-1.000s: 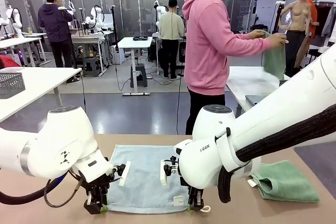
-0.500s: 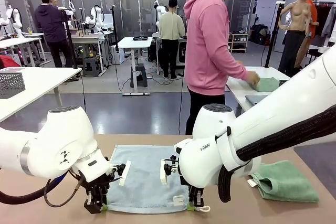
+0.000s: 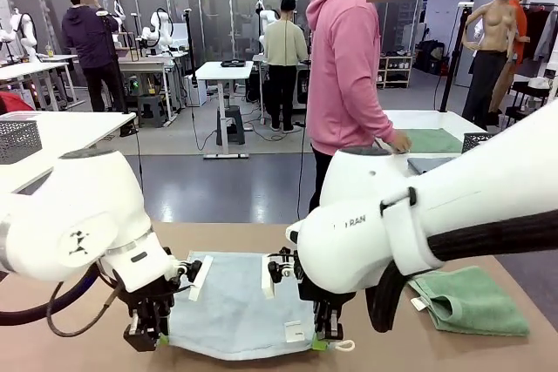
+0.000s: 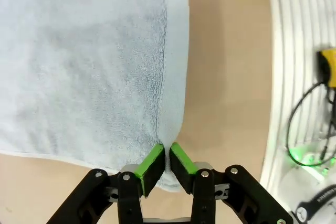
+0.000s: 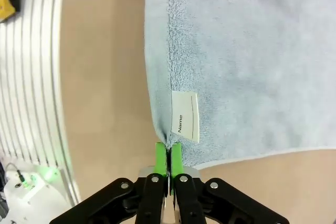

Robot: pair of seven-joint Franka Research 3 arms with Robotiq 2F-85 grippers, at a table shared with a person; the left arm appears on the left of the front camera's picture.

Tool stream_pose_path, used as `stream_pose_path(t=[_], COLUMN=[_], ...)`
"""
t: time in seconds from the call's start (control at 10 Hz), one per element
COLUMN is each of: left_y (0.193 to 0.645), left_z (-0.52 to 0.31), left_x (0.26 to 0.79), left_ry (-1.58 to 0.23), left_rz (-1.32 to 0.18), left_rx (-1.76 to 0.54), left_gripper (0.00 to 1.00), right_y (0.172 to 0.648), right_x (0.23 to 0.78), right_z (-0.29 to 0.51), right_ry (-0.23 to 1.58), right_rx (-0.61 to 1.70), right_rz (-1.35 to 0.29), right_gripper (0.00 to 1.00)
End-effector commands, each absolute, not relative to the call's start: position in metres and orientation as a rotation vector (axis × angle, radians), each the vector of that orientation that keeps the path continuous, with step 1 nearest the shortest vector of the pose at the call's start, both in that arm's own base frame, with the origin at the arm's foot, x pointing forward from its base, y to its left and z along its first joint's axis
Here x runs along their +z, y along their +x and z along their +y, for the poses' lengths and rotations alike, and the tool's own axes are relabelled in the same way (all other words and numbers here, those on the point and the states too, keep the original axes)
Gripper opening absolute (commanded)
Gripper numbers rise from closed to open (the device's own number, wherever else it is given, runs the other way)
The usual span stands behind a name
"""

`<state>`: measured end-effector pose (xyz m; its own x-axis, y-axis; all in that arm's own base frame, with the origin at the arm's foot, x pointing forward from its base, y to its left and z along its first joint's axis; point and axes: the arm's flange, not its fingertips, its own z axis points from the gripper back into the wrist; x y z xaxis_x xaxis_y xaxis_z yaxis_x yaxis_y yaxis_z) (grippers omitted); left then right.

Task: Fold the towels and place them in the basket.
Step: When a person lays out a Towel with hook on the table, fold it in half twice.

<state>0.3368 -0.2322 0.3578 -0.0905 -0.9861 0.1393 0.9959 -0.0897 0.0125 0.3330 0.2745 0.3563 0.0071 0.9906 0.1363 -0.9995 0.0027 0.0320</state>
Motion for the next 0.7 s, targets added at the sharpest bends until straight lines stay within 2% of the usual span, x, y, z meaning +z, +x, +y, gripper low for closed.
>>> stream_pose_path(t=[0.0, 0.3, 0.6], left_y=[0.32, 0.328, 0.384], left_z=[-0.228, -0.236, -0.231], left_x=[0.376, 0.402, 0.414], left_ry=[-0.16, -0.102, 0.032], left_rz=[-0.113, -0.17, -0.199], left_rx=[-1.667, -1.691, -1.679], left_gripper=[0.0, 0.0, 0.0], right_y=[0.316, 0.326, 0.362], right_x=[0.38, 0.401, 0.407], right_z=[0.266, 0.265, 0.273], right_ry=[0.155, 0.135, 0.069], right_rx=[1.534, 1.541, 1.556], right_rz=[-0.11, -0.161, -0.198], right_gripper=[0.0, 0.0, 0.0])
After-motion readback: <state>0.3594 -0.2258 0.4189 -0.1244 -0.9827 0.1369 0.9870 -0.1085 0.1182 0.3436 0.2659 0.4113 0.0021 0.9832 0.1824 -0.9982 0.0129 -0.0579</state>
